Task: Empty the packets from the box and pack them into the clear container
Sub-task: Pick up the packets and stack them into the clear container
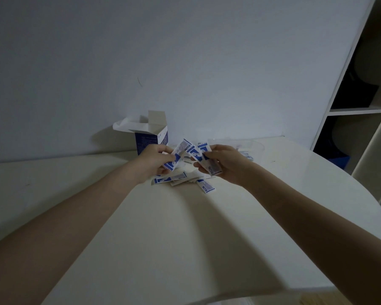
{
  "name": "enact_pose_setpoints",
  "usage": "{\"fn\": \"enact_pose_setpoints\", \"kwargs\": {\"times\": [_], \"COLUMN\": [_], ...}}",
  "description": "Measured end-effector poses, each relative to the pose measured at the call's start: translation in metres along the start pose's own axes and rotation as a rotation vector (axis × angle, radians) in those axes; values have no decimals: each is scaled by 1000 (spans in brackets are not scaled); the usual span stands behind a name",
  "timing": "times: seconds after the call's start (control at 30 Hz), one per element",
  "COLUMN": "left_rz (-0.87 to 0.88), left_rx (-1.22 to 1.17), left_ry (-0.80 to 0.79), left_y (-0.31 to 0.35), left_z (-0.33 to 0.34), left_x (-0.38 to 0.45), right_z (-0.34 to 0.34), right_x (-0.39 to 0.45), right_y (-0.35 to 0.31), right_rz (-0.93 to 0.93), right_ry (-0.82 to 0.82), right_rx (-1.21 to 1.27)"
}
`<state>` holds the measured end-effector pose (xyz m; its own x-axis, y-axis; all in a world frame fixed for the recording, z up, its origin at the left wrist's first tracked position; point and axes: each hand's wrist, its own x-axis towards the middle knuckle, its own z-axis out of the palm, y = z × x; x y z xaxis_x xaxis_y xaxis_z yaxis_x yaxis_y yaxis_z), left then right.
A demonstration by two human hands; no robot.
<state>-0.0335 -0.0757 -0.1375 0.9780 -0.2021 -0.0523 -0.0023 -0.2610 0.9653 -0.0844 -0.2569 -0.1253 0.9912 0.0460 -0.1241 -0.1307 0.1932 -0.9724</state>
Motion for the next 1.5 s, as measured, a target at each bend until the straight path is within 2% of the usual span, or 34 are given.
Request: {"fn": "enact_pose_setpoints", "kwargs": {"times": [0.1, 0.23, 0.3, 0.4, 0.5, 0.63, 0.67, 0.73, 0.8, 0.87, 0.97, 1.1, 1.2, 1.27, 1.43, 1.5], "left_rz": [-29, -45, -29, 19, 91, 145, 152, 135, 56, 23, 68, 84, 92, 103, 167, 211], "left_rx": [-18, 19, 112, 197, 263, 202, 275, 591, 839, 924, 925, 883, 746, 655, 633, 628], "left_ry": [-75, -157, -199, -276, -236, -111, -61, -8, -82, -131, -105, -53, 0, 27, -147, -188], "left_y": [1, 0, 1, 4, 7, 11, 11, 6, -4, -15, -19, -15, -14, -9, 7, 10], "left_z": [1, 2, 2, 3, 2, -2, -4, -10, -12, -9, -4, -8, -15, -18, 4, 15], "left_x": [-2, -1, -2, -9, -12, -9, -7, -4, -6, -8, -11, -8, -3, -1, -4, -5], "right_z": [1, 4, 5, 12, 19, 16, 13, 5, -3, -8, -11, -18, -19, -14, 2, 1], "right_x": [0, 4, 6, 7, 9, 11, 11, 12, 11, 9, 7, 7, 7, 6, 6, 6], "right_y": [0, -2, -3, -2, 0, 1, 1, 2, 8, 20, 35, 33, 23, 13, 1, 0], "right_rz": [-7, -143, -253, -410, -430, -463, -480, -483, -451, -401, -336, -333, -395, -451, -452, -441], "right_ry": [3, 142, 157, 96, 25, 44, 64, 75, 31, -58, -109, -66, 48, 64, -65, -55], "right_rx": [-67, -276, -497, -882, -1095, -1337, -1382, -1461, -1544, -1565, -1505, -1438, -1302, -1250, -1298, -1330]}}
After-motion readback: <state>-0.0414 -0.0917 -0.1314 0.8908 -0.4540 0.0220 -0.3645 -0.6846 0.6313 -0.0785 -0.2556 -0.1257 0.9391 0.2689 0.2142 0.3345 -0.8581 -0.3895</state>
